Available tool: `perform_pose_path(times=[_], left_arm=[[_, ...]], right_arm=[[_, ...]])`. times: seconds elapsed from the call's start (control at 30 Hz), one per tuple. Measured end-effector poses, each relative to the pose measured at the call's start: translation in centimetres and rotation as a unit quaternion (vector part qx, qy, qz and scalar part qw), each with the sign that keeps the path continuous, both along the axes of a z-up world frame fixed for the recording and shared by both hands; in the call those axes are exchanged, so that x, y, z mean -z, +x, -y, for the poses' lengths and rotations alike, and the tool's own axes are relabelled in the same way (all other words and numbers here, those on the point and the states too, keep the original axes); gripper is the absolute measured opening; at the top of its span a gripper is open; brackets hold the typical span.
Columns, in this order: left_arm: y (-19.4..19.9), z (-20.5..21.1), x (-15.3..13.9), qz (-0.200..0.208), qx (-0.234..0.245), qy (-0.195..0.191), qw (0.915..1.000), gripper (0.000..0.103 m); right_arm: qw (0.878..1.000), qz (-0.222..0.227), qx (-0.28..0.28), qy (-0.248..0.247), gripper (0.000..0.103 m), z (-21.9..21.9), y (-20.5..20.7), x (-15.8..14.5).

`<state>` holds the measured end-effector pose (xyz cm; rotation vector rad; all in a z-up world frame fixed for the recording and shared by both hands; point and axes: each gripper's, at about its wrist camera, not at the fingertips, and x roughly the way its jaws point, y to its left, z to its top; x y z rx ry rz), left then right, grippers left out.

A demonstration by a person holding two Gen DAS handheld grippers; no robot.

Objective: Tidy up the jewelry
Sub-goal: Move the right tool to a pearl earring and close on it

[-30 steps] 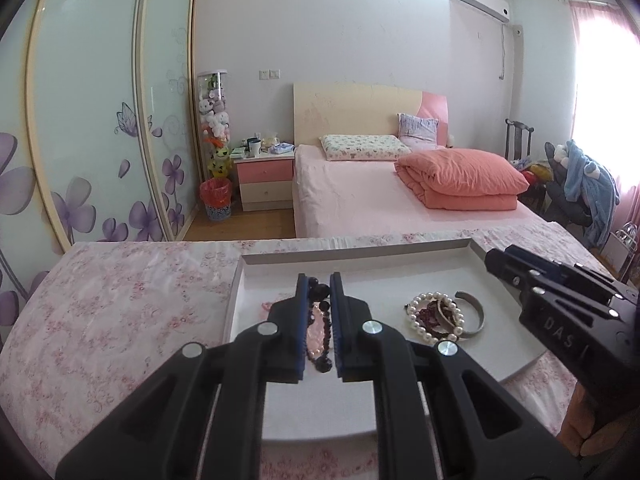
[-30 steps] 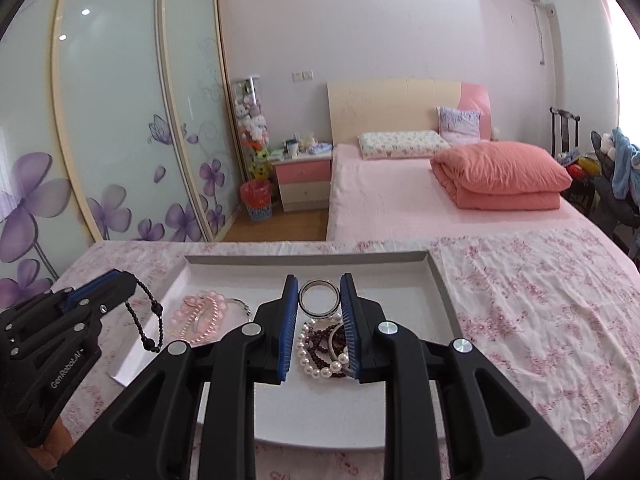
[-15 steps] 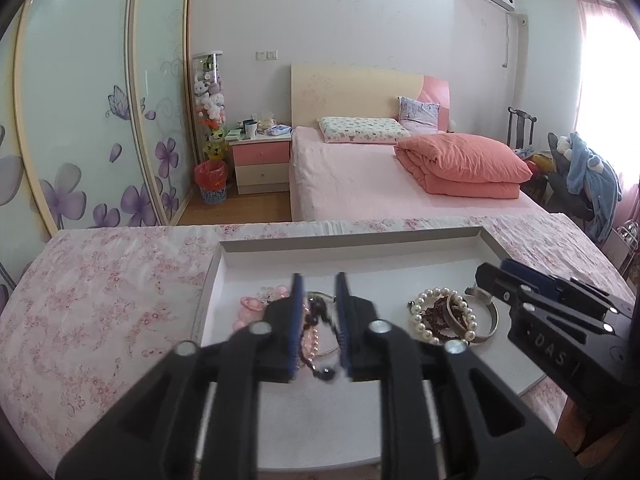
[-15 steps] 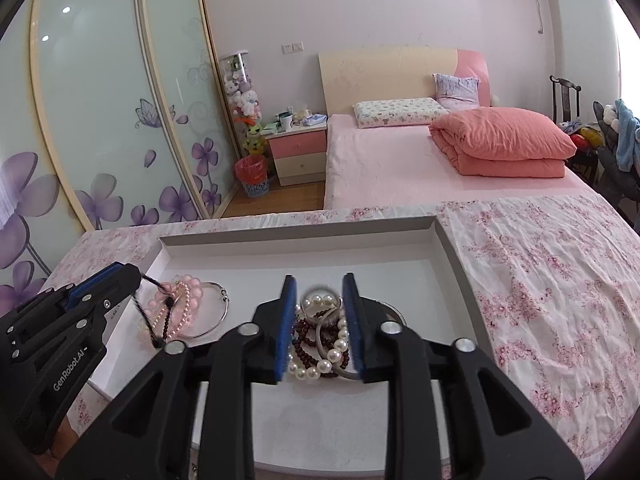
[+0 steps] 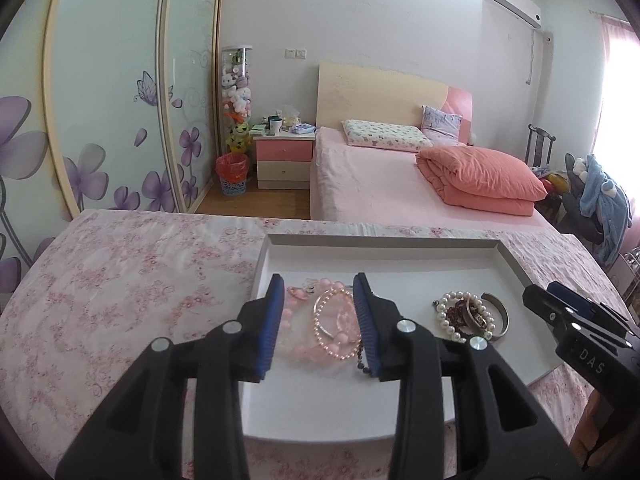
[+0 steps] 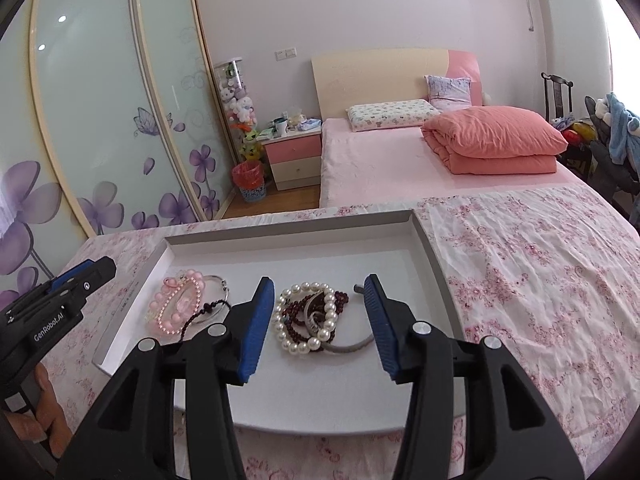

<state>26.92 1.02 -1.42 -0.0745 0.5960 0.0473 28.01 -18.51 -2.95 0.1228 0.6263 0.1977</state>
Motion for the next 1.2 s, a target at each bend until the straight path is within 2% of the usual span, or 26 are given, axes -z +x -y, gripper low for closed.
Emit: perform_pose_path(times=[0.07,0.23,0.3,0.43,0.57,0.83,0.9,1.07,1.2], left_arm=[[-0.9,-0.5,-0.1,-0.001,-0.004,0.004,1.0000,0.042],[-4.1,-2.6,0.5,-0.012,-0.018,0.017,0.9996,0.062],[-5.0,-3.4,1.0,-0.024,-0.024,0.016,0.9993,0.068],[-6.7,-5.6,2.5,-0.050,-0.038,0.004,0.9980,0.075],[-7.6,-7.5,3.4,-0.062,-0.057,-0.001,0.9965,0.076],[-8.2,-8.5,3.8,-0.069,-0.068,-0.004,0.9953,0.076],[-8.3,-8.3,3.7,-0.068,-0.065,-0.002,0.9956,0.076],[-8.4,-6.9,3.6,-0.070,-0.043,-0.003,0.9966,0.076],[-8.6,-4.7,3.9,-0.079,-0.010,-0.002,0.9968,0.076]], right_arm=[[1.000,-0.008,-0.014,-0.003,0.048,-0.2,-1.0,0.0],[0.995,-0.054,-0.085,-0.009,0.048,-1.5,-3.7,1.3],[0.991,-0.072,-0.112,-0.019,0.046,-2.4,-4.5,1.9],[0.979,-0.105,-0.164,-0.055,0.040,-5.1,-5.8,4.1],[0.974,-0.123,-0.179,-0.070,0.034,-6.7,-5.7,5.2],[0.974,-0.122,-0.170,-0.086,0.024,-7.9,-5.2,5.6],[0.974,-0.118,-0.167,-0.093,0.015,-8.1,-5.2,5.7],[0.976,-0.112,-0.154,-0.106,0.014,-7.3,-6.1,5.8],[0.981,-0.109,-0.098,-0.124,0.014,-4.6,-6.3,5.9]])
